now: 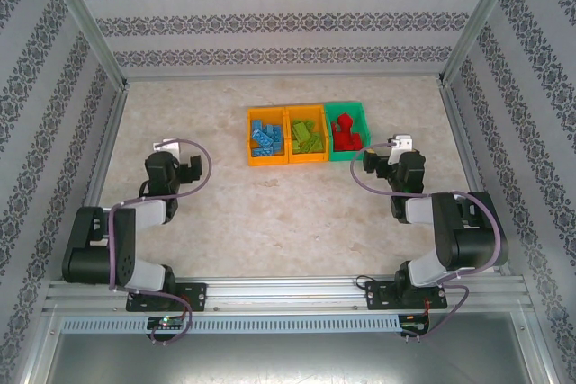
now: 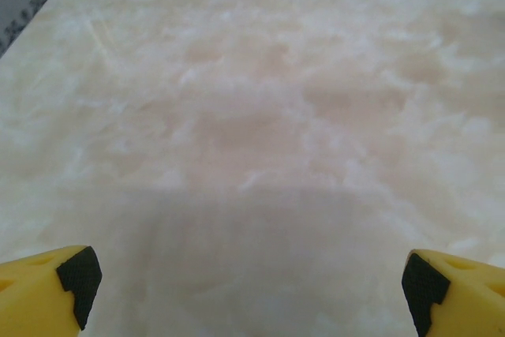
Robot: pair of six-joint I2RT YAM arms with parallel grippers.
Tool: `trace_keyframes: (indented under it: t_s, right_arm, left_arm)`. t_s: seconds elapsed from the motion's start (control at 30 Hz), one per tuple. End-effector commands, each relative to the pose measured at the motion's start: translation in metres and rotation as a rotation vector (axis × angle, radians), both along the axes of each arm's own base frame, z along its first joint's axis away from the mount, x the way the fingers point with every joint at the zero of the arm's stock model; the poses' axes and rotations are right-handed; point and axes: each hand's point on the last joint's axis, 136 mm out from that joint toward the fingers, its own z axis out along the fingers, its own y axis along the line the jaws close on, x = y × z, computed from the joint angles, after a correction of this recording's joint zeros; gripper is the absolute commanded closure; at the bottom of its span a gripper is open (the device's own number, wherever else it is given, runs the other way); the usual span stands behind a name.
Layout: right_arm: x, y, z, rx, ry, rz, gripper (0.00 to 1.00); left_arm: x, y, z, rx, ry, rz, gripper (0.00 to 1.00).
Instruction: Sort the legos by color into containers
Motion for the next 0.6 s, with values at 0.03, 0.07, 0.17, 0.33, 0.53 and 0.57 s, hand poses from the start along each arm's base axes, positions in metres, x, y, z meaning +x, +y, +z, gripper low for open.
trace_keyframes:
  t_s: [0.03, 0.07, 0.17, 0.33, 0.53, 0.57]
  right_arm:
    - [0.008, 0.001, 0.016, -0.009, -0.051, -0.008, 0.02]
    - [0.007, -0.002, 0.016, -0.01, -0.051, -0.029, 0.02]
    - [0.007, -0.007, 0.017, -0.016, -0.054, -0.059, 0.02]
    - [0.007, -0.008, 0.016, -0.024, -0.052, -0.07, 0.02]
    - [0.005, -0.014, 0.018, -0.038, -0.061, -0.123, 0.02]
    - [0.005, -0.015, 0.018, -0.041, -0.064, -0.134, 0.02]
  left_arm:
    - [0.015, -0.016, 0.003, -0.041, -0.099, -0.093, 0.0]
    - [0.014, -0.015, 0.002, -0.042, -0.087, -0.087, 0.0]
    - [0.015, -0.015, 0.003, -0.041, -0.097, -0.089, 0.0]
    - [0.014, -0.015, 0.002, -0.041, -0.095, -0.088, 0.0]
    - [0.014, -0.015, 0.002, -0.041, -0.091, -0.088, 0.0]
    - [0.014, -0.015, 0.002, -0.041, -0.091, -0.088, 0.0]
